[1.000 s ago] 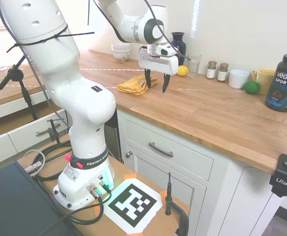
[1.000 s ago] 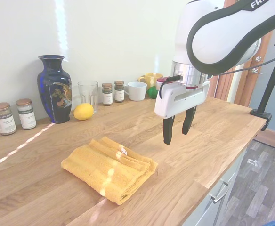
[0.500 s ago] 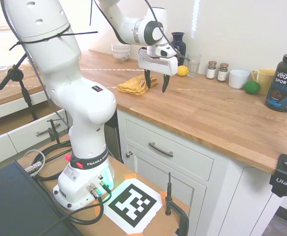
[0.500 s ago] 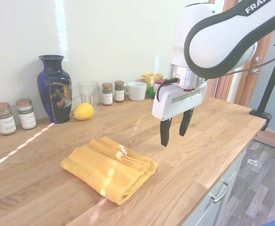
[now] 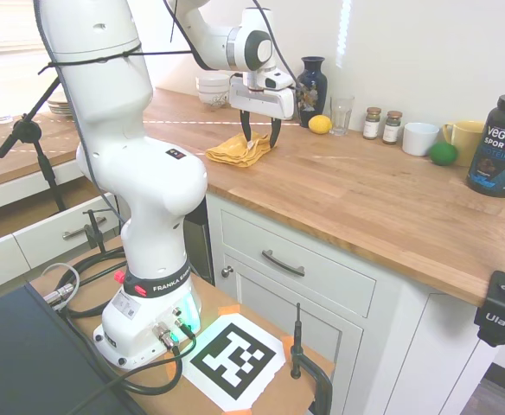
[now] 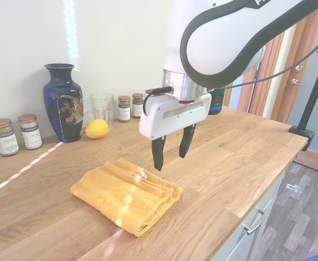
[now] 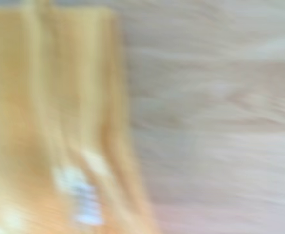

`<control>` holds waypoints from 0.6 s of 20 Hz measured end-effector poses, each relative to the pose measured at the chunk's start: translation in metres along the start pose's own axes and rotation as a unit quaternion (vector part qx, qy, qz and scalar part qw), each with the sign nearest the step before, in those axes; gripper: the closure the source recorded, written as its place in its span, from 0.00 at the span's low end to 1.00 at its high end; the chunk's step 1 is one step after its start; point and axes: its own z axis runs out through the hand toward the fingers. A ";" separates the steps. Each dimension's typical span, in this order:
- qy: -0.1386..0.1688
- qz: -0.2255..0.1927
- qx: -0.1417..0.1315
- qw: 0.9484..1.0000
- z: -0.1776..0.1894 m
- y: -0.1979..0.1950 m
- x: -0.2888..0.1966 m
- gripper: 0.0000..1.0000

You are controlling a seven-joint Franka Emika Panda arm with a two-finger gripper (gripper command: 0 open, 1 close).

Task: Wipe the counter

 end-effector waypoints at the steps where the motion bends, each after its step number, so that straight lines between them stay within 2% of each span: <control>1: -0.002 -0.001 0.001 1.000 0.001 -0.011 -0.007 0.00; 6: -0.010 -0.002 0.002 1.000 0.012 -0.058 -0.038 0.00; 12: -0.011 0.004 -0.009 1.000 0.043 -0.089 -0.056 0.00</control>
